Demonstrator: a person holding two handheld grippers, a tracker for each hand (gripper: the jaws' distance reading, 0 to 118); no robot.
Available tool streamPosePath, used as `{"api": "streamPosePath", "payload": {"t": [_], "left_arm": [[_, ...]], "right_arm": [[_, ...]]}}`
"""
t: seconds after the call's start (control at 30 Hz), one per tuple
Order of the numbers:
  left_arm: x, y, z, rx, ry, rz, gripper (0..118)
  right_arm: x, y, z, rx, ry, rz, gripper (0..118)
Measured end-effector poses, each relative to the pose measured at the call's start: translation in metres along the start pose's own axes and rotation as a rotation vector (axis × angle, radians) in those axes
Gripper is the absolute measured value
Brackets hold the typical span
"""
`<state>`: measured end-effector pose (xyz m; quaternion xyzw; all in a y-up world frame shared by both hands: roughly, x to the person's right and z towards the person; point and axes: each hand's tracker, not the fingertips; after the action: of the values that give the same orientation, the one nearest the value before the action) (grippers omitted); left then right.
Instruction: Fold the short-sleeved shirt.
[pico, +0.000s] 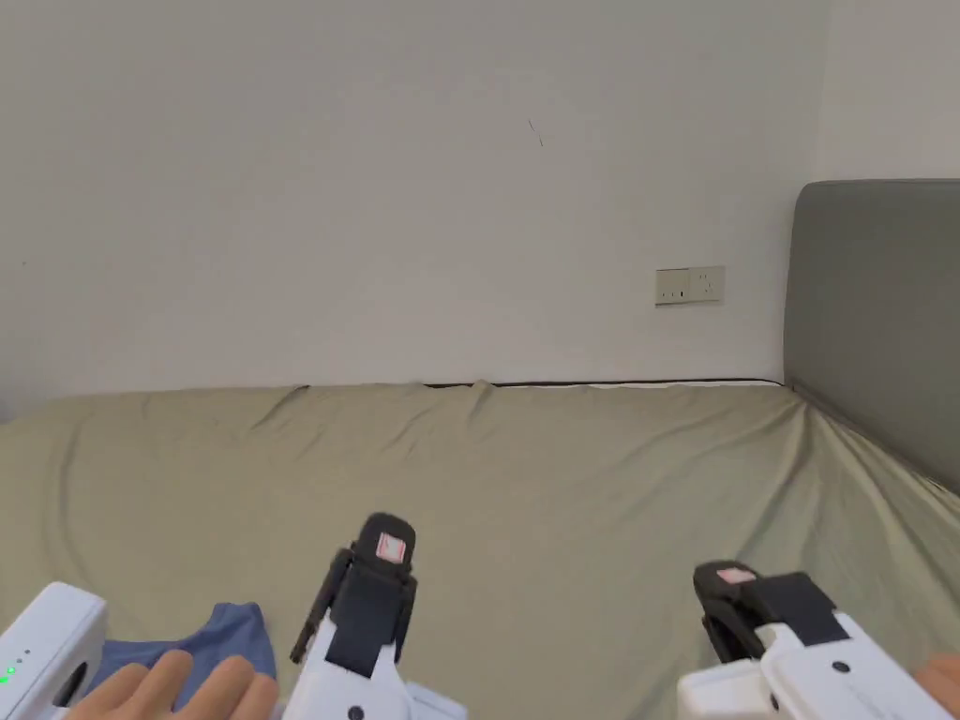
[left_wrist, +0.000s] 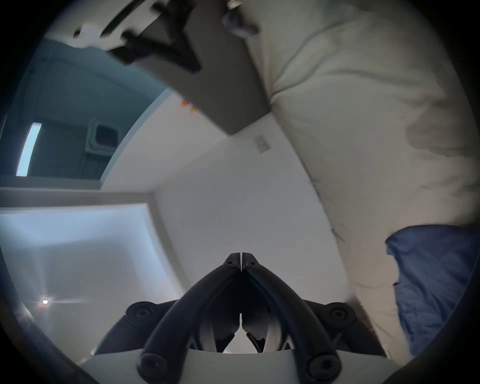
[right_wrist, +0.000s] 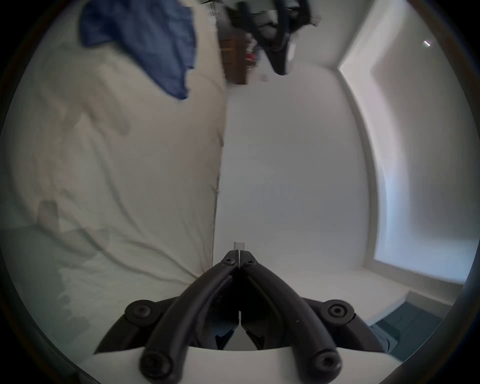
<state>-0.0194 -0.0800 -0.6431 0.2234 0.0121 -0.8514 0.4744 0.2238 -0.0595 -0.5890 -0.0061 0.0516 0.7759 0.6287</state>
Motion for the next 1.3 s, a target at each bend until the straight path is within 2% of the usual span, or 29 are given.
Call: {"api": "streamPosePath", "payload": {"t": [0.03,0.07,0.1,0.13,0.2,0.27,0.3,0.33,0.4,0.43,0.47,0.5,0.57,0.7,0.77,0.9,1.03,1.2,1.3], "left_arm": [[-0.007,0.005,0.0,-0.053,-0.085,0.143,0],[-0.015,0.005,0.0,-0.058,-0.171,0.283,0],[-0.021,0.005,-0.002,-0.096,-0.193,0.384,0],[-0.027,0.006,-0.005,-0.162,-0.196,0.499,0],[-0.055,-0.007,-0.018,-0.296,-0.181,0.817,0],[-0.078,-0.022,-0.026,-0.417,-0.261,1.227,0],[-0.082,-0.033,-0.028,-0.448,-0.263,1.47,0],[-0.087,-0.044,-0.03,-0.457,-0.309,1.683,0],[-0.085,-0.064,-0.031,-0.422,-0.452,2.075,0],[-0.084,-0.07,-0.03,-0.411,-0.47,2.225,0],[-0.082,-0.072,-0.026,-0.343,-0.43,2.31,0],[-0.084,-0.071,-0.022,-0.312,-0.395,2.319,0],[-0.091,-0.062,-0.013,-0.28,-0.332,2.299,0],[-0.101,-0.049,-0.001,-0.33,-0.143,2.227,0],[-0.107,-0.037,0.005,-0.381,-0.09,2.086,0],[-0.096,-0.04,-0.004,-0.386,-0.144,2.128,0],[-0.087,-0.043,0.004,-0.336,-0.105,2.18,0],[-0.086,-0.054,0.013,-0.266,-0.179,2.387,0],[-0.092,-0.062,0.016,-0.283,-0.154,2.381,0]], "right_arm": [[0.001,0.0,0.0,0.025,0.029,-0.024,0],[0.005,0.001,-0.001,0.018,0.017,-0.051,0],[0.01,0.002,-0.001,0.005,-0.002,-0.107,0],[0.021,0.002,-0.001,0.006,-0.029,-0.223,0],[0.052,-0.003,-0.002,-0.028,-0.083,-0.639,0],[0.078,-0.018,0.003,-0.054,-0.144,-1.113,0],[0.084,-0.026,0.006,-0.044,-0.164,-1.325,0],[0.084,-0.03,0.01,-0.029,-0.157,-1.461,0],[0.081,-0.033,0.018,-0.03,-0.114,-1.67,0],[0.08,-0.033,0.022,-0.008,-0.169,-1.673,0],[0.079,-0.032,0.023,-0.022,-0.191,-1.7,0],[0.079,-0.03,0.025,-0.04,-0.185,-1.718,0],[0.078,-0.033,0.027,-0.038,-0.18,-1.735,0],[0.081,-0.035,0.032,-0.049,-0.18,-1.726,0],[0.083,-0.034,0.035,-0.062,-0.21,-1.694,0],[0.08,-0.037,0.036,-0.083,-0.22,-1.66,0],[0.075,-0.04,0.04,-0.088,-0.218,-1.65,0],[0.075,-0.039,0.043,-0.061,-0.196,-1.663,0],[0.075,-0.037,0.045,-0.044,-0.193,-1.653,0]]}}
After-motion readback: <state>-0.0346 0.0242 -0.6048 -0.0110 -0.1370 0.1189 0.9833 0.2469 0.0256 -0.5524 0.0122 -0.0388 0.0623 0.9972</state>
